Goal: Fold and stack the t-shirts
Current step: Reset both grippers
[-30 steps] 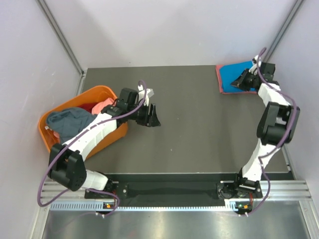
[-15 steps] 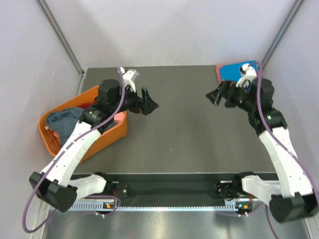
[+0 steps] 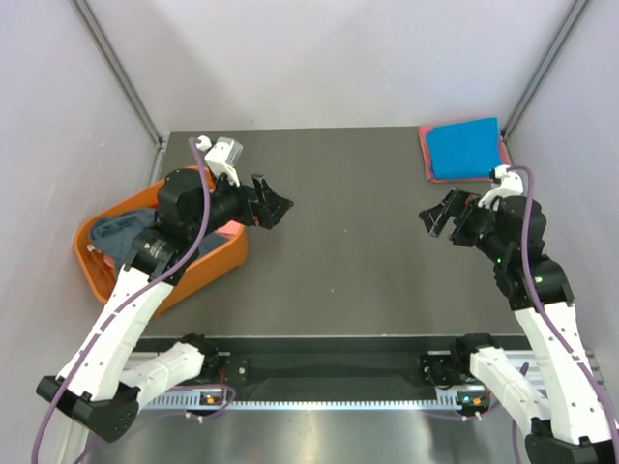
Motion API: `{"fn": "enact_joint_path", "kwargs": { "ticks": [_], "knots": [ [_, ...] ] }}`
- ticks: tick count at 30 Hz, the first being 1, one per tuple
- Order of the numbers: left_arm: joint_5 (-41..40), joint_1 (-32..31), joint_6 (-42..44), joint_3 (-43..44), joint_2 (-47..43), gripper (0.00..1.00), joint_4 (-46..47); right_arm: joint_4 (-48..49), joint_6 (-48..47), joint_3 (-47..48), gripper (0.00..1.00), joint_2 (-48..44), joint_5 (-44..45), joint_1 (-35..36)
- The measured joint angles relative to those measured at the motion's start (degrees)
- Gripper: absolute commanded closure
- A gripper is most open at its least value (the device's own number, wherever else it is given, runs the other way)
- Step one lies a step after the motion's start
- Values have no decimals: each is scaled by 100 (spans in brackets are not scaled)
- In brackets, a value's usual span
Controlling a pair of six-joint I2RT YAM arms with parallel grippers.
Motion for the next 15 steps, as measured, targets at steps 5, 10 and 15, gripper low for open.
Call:
{"fn": "enact_joint_path", "kwargs": {
  "ticks": [5, 10, 15],
  "knots": [
    [-24, 0, -15, -122, 9, 1, -17, -136, 2, 0, 0, -116, 278, 0],
    [-31, 0, -13, -122, 92, 1, -9, -127, -2, 15, 0, -151, 442, 0],
    [-17, 0, -13, -122, 149, 1, -7, -127, -22, 52, 0, -151, 584, 0]
  ]
}}
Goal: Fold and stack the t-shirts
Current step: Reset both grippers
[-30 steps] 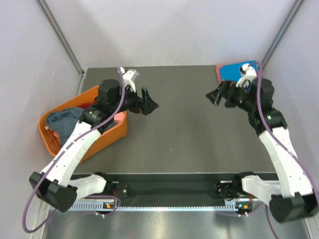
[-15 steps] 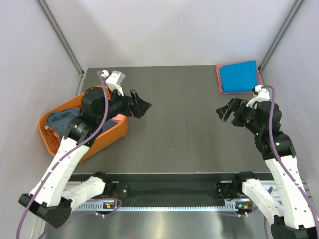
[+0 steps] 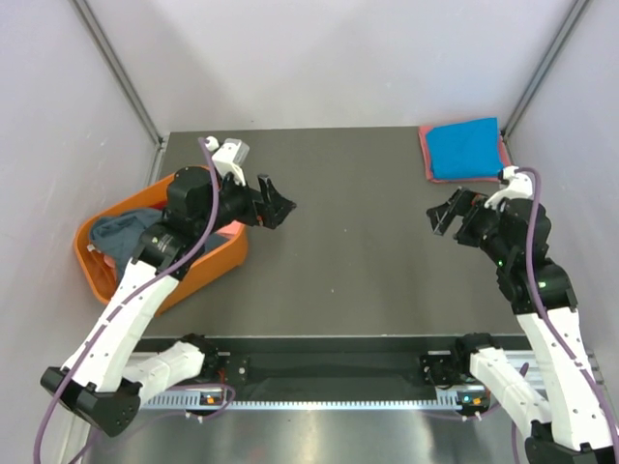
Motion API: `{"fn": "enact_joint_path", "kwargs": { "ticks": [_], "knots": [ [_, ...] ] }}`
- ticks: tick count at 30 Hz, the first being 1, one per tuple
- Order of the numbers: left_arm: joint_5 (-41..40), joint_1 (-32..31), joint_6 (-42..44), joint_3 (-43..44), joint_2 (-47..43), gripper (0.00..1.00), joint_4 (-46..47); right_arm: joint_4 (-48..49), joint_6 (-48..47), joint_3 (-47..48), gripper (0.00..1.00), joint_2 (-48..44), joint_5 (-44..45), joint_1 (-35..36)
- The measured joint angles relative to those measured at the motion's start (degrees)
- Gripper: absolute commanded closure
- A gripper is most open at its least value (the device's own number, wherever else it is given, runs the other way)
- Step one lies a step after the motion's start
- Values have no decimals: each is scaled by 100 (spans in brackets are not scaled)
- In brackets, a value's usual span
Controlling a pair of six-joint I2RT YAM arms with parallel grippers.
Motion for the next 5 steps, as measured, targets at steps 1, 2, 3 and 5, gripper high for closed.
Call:
{"fn": "enact_joint_path", "kwargs": {
  "ticks": [1, 2, 3, 5],
  "knots": [
    [0, 0, 0, 0, 20, 1, 2, 4, 0, 2, 0, -2, 20, 0],
    [2, 0, -2, 0, 44, 1, -2, 9, 0, 2, 0, -7, 42, 0],
    [0, 0, -2, 0, 68, 1, 2, 7, 0, 2, 0, -9, 55, 0],
    [0, 0, -4, 0, 94, 1, 4, 9, -2, 2, 0, -9, 90, 0]
  ]
}}
